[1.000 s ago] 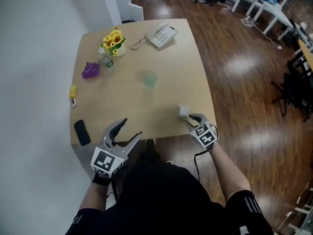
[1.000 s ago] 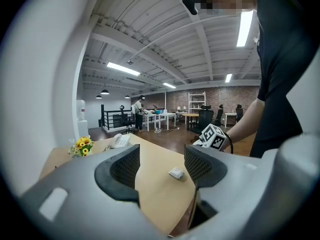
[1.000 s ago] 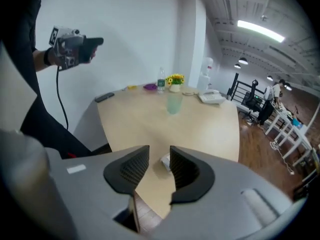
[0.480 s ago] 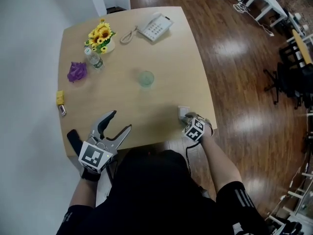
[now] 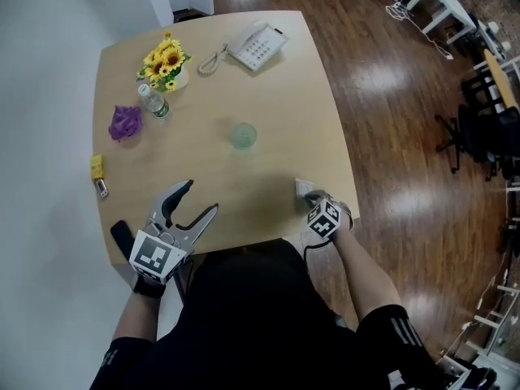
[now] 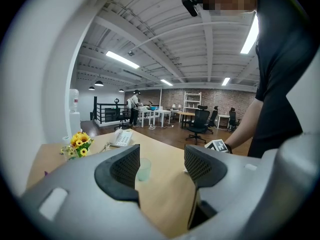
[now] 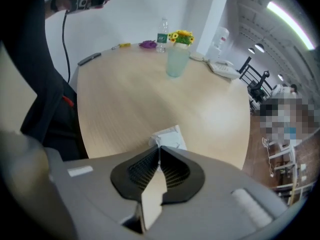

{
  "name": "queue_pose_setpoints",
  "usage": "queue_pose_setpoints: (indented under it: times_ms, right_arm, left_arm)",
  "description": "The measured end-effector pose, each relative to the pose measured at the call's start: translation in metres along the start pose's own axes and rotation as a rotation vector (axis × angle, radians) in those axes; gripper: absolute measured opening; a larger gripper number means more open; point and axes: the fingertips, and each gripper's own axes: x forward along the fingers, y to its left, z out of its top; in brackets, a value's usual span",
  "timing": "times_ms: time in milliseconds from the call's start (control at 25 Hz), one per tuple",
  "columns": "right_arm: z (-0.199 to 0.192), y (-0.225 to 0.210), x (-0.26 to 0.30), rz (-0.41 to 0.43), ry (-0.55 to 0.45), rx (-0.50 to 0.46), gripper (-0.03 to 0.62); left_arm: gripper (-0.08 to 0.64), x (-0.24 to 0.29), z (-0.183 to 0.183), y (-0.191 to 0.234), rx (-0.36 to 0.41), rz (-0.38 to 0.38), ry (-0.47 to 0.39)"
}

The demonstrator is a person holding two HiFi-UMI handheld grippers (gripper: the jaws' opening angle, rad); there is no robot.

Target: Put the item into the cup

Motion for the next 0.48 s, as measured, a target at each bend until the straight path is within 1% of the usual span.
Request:
queue_pose_setpoints:
  times_ms: [120, 240, 360, 480]
  right_arm:
    - [0.030, -0.015, -0.028, -0.009, -0.108, 0.049, 0.021]
    - [0.075, -0.035, -0.066, -0.025, -0.239, 0.055, 0.021]
    - [0.133, -0.057, -0.105, -0.037, -0.351, 0.004, 0.020]
    - [0.190, -0.068, -0.126, -0.020, -0.422, -0.063, 0.021]
  left_arm:
    - [0.273, 0.002, 0.002, 0.001, -0.002, 0.008, -0.004]
    - [0.273, 0.003, 0.003, 0.004, -0.002, 0.021, -0.006]
    - [0.273, 0.004, 0.000, 0.009, 0.009, 0.037, -0.014]
    - [0.273, 0.002, 0.004, 0.011, 0.010, 0.050, -0.025]
